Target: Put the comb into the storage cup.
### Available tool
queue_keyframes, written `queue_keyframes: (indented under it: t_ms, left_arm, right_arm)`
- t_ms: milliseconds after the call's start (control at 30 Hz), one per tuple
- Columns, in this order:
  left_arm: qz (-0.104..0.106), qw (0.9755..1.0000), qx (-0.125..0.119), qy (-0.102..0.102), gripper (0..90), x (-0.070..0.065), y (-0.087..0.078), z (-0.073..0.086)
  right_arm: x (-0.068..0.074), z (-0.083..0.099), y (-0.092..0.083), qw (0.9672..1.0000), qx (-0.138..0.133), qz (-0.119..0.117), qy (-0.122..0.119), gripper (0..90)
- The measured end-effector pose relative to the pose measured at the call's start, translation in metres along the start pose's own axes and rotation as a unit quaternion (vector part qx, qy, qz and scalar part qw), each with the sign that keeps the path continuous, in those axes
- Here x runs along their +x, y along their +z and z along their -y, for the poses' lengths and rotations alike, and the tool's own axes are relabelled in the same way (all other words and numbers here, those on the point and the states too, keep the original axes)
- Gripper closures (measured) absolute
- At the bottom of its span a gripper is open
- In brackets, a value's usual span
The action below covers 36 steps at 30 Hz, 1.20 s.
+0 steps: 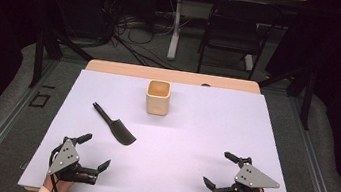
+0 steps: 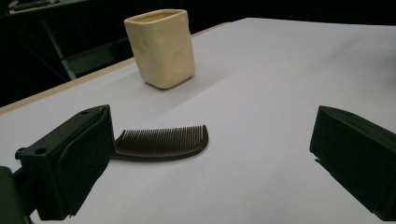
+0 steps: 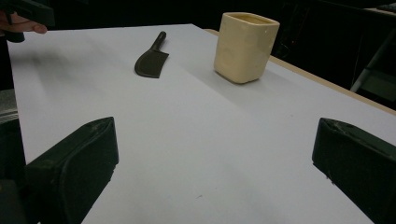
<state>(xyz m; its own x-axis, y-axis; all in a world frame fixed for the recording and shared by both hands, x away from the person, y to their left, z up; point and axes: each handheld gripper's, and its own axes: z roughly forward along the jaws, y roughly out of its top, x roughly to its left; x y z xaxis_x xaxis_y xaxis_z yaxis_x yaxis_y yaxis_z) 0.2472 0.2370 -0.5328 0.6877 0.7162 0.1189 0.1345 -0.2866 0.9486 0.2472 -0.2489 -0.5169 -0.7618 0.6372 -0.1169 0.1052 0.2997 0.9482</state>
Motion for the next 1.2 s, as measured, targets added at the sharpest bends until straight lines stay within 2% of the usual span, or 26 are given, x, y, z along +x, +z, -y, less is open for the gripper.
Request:
queue_keyframes:
  t_ms: [333, 800, 867, 967, 1033, 1200]
  left_arm:
    - [-0.003, 0.9999, 0.009, -0.007, 0.0, 0.001, 0.001, 0.000]
    - [-0.007, 0.9999, 0.000, -0.010, 0.0, 0.007, 0.010, -0.007]
    - [-0.010, 0.9998, -0.002, -0.014, 0.0, 0.009, 0.013, -0.008]
    - [-0.026, 0.9996, 0.010, -0.004, 0.0, 0.013, 0.018, -0.008]
    - [-0.032, 0.9994, 0.011, -0.009, 0.0, 0.017, 0.022, -0.009]
    - [-0.034, 0.9993, 0.011, -0.013, 0.0, 0.022, 0.028, -0.010]
  right_arm:
    - [0.000, 0.000, 0.001, 1.0000, 0.003, 0.000, -0.001, 0.0]
    - [0.002, -0.001, 0.003, 1.0000, 0.005, -0.002, -0.007, 0.0]
    - [0.001, 0.000, 0.004, 0.9999, 0.009, -0.002, -0.004, 0.0]
    - [0.001, 0.000, 0.004, 0.9999, 0.012, 0.002, -0.001, 0.0]
    - [0.001, 0.001, 0.004, 0.9999, 0.013, 0.003, -0.002, 0.0]
    - [0.001, 0.001, 0.003, 0.9999, 0.012, 0.004, -0.001, 0.0]
